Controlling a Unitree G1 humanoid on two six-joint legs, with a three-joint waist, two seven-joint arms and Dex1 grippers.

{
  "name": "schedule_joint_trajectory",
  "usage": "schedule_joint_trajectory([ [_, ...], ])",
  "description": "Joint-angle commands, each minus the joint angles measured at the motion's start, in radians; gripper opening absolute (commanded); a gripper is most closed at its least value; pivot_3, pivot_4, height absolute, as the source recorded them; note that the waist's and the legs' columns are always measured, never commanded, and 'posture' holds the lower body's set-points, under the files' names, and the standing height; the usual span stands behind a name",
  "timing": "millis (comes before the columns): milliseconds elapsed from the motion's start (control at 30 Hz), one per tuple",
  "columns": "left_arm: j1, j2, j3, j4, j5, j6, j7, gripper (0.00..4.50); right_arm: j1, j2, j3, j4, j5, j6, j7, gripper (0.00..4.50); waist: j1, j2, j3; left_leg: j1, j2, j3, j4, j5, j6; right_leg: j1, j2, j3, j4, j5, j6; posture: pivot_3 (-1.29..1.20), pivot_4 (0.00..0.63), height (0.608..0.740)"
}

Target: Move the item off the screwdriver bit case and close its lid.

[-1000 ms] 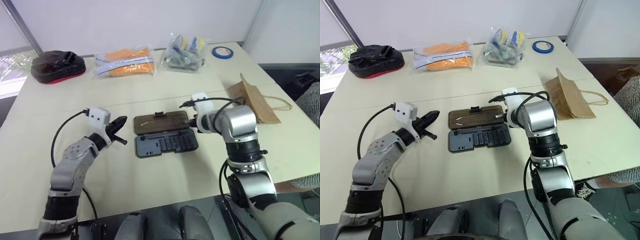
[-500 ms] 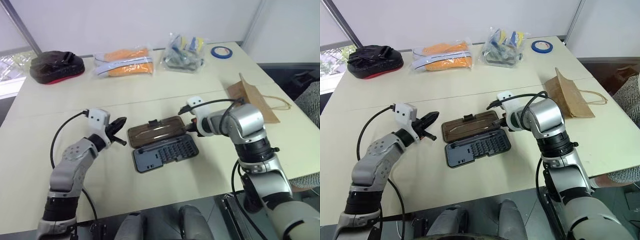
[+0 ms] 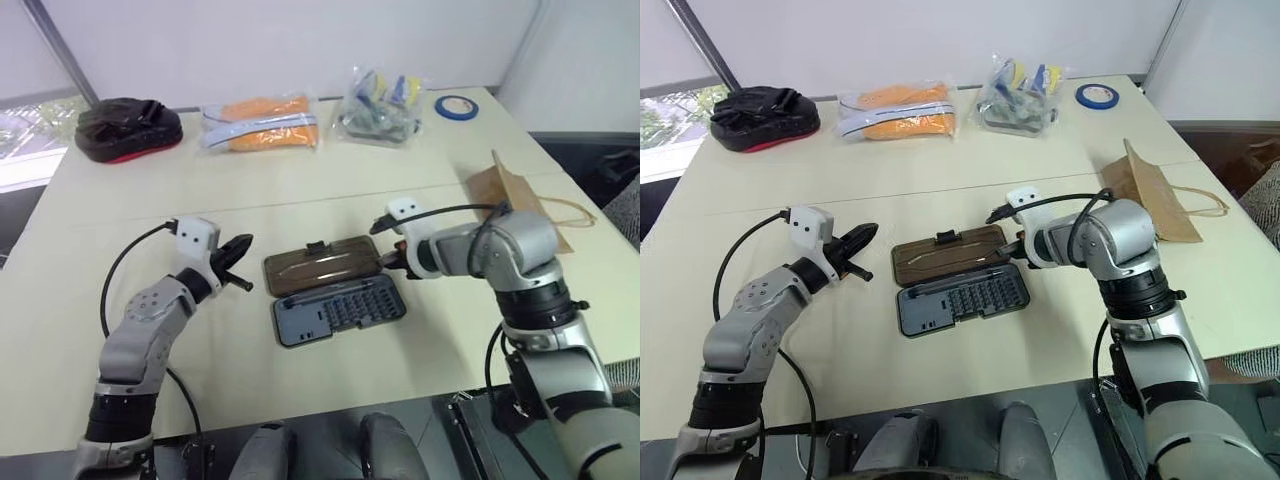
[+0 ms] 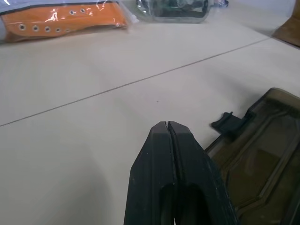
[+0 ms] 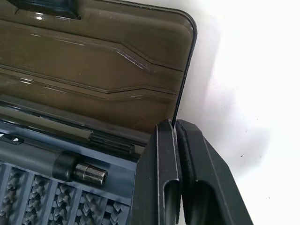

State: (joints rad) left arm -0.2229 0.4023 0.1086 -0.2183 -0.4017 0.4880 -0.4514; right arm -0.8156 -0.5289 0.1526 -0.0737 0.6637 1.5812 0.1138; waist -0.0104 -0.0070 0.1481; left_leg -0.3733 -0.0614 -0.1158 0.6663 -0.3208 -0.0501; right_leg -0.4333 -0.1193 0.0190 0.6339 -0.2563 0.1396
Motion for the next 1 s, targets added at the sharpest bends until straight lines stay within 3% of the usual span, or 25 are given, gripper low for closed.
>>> schedule_joint_trajectory([
  [33, -0.016, 0.009, 0.011, -0.029, 0.003, -0.013, -0.004, 0.0, 0.037, -0.03, 0.012, -0.012, 0.115, 0.033, -0.067, 0.05, 0.0, 0.0, 0.0, 0.0, 0.0, 0.0, 0.0, 0.0, 0.0, 0.001, 0.0, 0.0, -0.001, 0.0, 0.0, 0.0, 0.15, 0.74],
  [333, -0.021, 0.01, 0.009, -0.023, 0.003, -0.014, -0.013, 0.0, 0.019, -0.076, 0.027, -0.013, 0.301, 0.033, -0.203, 0.05, -0.002, 0.0, 0.0, 0.0, 0.0, 0.0, 0.0, -0.001, 0.001, 0.001, 0.0, 0.0, -0.002, 0.0, 0.0, 0.0, 0.15, 0.74],
  [700, -0.024, 0.009, 0.01, -0.02, 0.004, -0.016, -0.015, 0.0, 0.013, -0.079, 0.045, -0.049, 0.286, 0.033, -0.231, 0.05, -0.002, 0.0, 0.0, 0.0, 0.0, 0.0, 0.0, -0.001, 0.001, 0.001, 0.0, 0.0, -0.002, 0.0, 0.0, 0.0, 0.15, 0.74],
  [800, -0.024, 0.009, 0.009, -0.019, 0.004, -0.016, -0.016, 0.0, 0.013, -0.086, 0.072, -0.103, 0.214, 0.033, -0.207, 0.98, -0.002, 0.0, 0.0, 0.0, 0.0, 0.0, 0.0, -0.001, 0.001, 0.001, 0.0, 0.0, -0.002, 0.0, 0.0, 0.0, 0.15, 0.74],
  [1000, -0.016, 0.01, 0.014, -0.03, -0.012, -0.004, -0.028, 0.0, 0.026, -0.068, 0.053, -0.18, 0.115, -0.007, -0.143, 4.1, -0.003, 0.0, 0.0, 0.0, 0.0, 0.0, 0.0, -0.001, 0.001, 0.001, 0.0, 0.0, -0.002, 0.0, 0.0, 0.0, 0.15, 0.74],
])
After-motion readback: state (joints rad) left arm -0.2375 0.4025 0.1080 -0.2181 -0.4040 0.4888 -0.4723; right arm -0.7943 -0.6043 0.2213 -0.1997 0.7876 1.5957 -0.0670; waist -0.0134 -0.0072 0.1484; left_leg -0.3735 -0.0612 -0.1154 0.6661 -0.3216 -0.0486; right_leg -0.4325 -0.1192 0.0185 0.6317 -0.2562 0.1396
